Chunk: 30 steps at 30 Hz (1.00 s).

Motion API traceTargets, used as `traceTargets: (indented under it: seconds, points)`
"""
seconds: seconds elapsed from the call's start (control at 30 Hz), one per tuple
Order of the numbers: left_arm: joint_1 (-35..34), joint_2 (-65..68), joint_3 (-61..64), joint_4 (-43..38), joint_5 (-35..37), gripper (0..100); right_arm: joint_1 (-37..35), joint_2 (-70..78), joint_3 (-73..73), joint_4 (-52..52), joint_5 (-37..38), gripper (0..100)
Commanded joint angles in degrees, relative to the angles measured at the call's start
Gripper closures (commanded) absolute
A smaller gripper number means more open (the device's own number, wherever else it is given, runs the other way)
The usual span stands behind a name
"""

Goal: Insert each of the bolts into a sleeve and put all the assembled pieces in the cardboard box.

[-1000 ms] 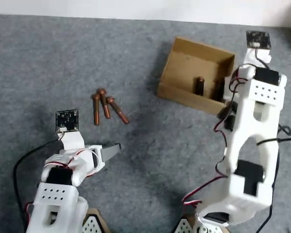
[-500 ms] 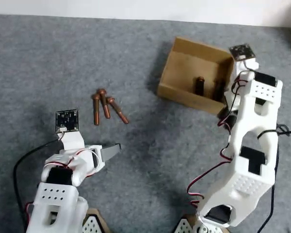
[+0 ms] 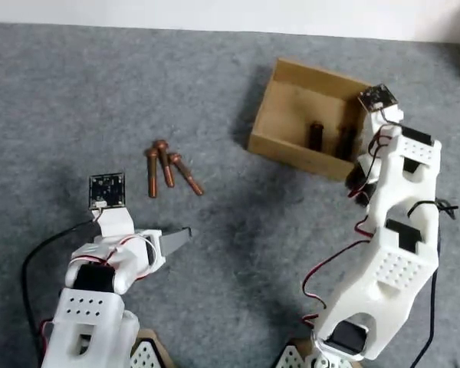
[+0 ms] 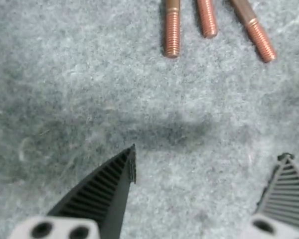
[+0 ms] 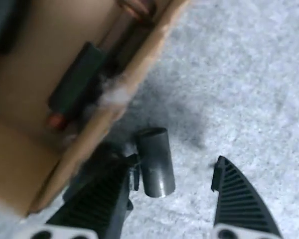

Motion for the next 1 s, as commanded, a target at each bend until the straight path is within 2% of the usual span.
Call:
traceTargets:
  seconds: [0.0, 0.33, 0.4, 0.5, 0.67, 0.83, 0.97]
  points:
    - [-0.3, 0.0, -0.2, -1.3, -0.9, 61, 0.3, -0.1, -2.1, -1.2, 0.9, 77.1]
    - [-0.3, 0.0, -0.2, -1.3, -0.9, 61, -1.5, 0.1, -1.6, -1.2, 0.7, 77.8]
    - [-0.3, 0.0, -0.2, -1.3, -0.9, 61, -2.1, 0.1, -1.6, -1.2, 0.9, 83.7]
    - [-0.3, 0.0, -0.2, -1.1, -0.9, 61, -2.2, 0.1, -1.5, -0.8, 0.6, 99.8]
    - [-0.3, 0.0, -0.5, -1.1, -1.0, 61, -2.2, 0.0, -1.4, 4.2, 0.4, 99.3]
    - [-0.7, 0.0, -2.0, -0.8, -0.8, 61, -2.1, -0.6, -1.6, 9.5, -6.5, 99.3]
    - [-0.7, 0.0, -5.8, 6.9, -0.6, 61, -1.9, -1.2, -1.9, 16.5, -9.8, 99.3]
